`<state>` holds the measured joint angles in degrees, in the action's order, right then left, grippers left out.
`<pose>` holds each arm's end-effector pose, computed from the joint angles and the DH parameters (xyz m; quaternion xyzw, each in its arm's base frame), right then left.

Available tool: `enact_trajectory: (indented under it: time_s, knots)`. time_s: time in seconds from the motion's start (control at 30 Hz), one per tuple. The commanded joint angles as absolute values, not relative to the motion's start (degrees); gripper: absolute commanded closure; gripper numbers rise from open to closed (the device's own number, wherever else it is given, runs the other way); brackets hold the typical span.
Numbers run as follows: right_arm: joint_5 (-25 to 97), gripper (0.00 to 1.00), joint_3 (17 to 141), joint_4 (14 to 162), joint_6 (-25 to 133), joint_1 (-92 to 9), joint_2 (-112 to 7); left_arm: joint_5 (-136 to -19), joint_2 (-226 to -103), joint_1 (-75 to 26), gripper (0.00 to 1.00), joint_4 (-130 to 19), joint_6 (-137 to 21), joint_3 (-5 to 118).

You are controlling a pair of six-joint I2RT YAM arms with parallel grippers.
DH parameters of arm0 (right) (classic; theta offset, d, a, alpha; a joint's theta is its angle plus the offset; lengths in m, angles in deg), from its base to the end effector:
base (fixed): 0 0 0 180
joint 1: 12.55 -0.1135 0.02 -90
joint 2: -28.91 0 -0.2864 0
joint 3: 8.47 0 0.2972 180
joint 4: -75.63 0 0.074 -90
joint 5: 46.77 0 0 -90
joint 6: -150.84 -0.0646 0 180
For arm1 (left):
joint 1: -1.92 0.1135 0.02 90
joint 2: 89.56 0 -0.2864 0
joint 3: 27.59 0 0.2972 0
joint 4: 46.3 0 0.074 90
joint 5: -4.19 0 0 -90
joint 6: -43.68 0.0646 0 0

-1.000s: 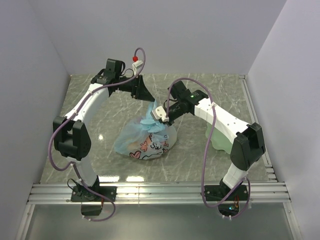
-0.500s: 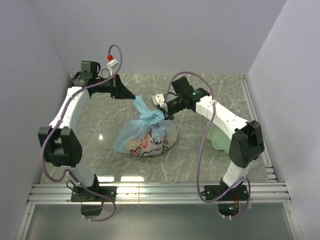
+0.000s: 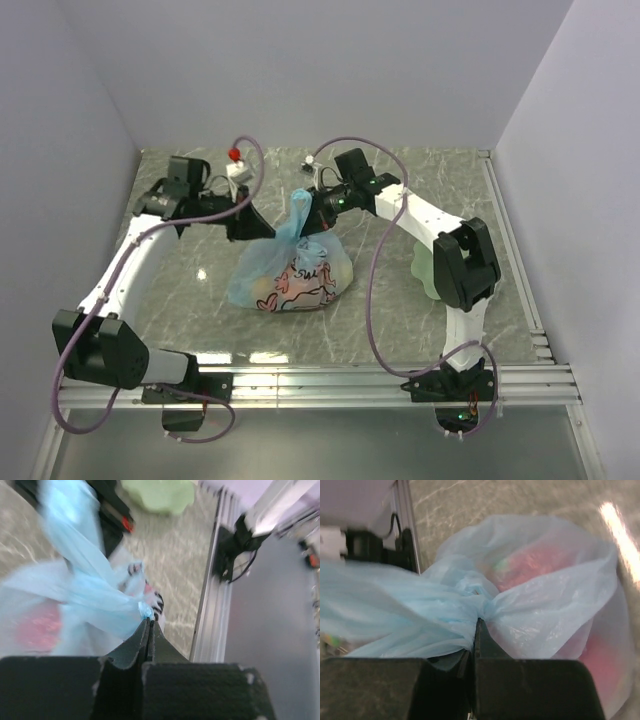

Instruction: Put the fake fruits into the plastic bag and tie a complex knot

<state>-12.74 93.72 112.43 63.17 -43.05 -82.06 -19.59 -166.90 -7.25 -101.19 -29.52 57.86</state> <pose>0.3979 0.2965 0.2569 -0.4012 0.7341 0.5026 0.2180 0.3065 -0.1094 0.3620 0.3710 0.7136 -0.4862 0.3416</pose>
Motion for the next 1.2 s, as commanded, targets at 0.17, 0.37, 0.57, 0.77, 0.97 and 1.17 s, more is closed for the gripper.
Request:
enact_trajectory:
  time_s: [0.17,0.37,0.57,0.77,0.97,1.17]
  knots:
    - [-4.33,1.00,91.78,105.65,34.92,-40.23,-80.95,-34.74,-170.59,-18.02,0.99,-85.65,-38.84,50.94]
    - [0.34,1.00,81.44,107.24,24.73,-35.85,-77.27,-42.48,-173.58,-20.31,1.00,-76.77,-45.88,49.45]
    - [3.32,1.00,69.03,103.72,15.94,-31.01,-67.69,-39.67,-174.64,-22.07,1.00,-74.91,-45.44,50.85]
    - [5.08,1.00,62.59,100.91,9.34,-29.60,-59.60,-38.18,-174.56,-25.93,1.00,-79.74,-41.75,54.54]
    - [4.37,1.00,67.50,96.69,2.04,-34.15,-63.10,-35.36,-172.80,-27.08,1.00,-81.68,-43.68,55.51]
    - [1.75,1.00,69.98,90.02,7.29,-35.49,-64.78,-33.79,-172.01,-21.67,0.91,-80.64,-50.35,56.39]
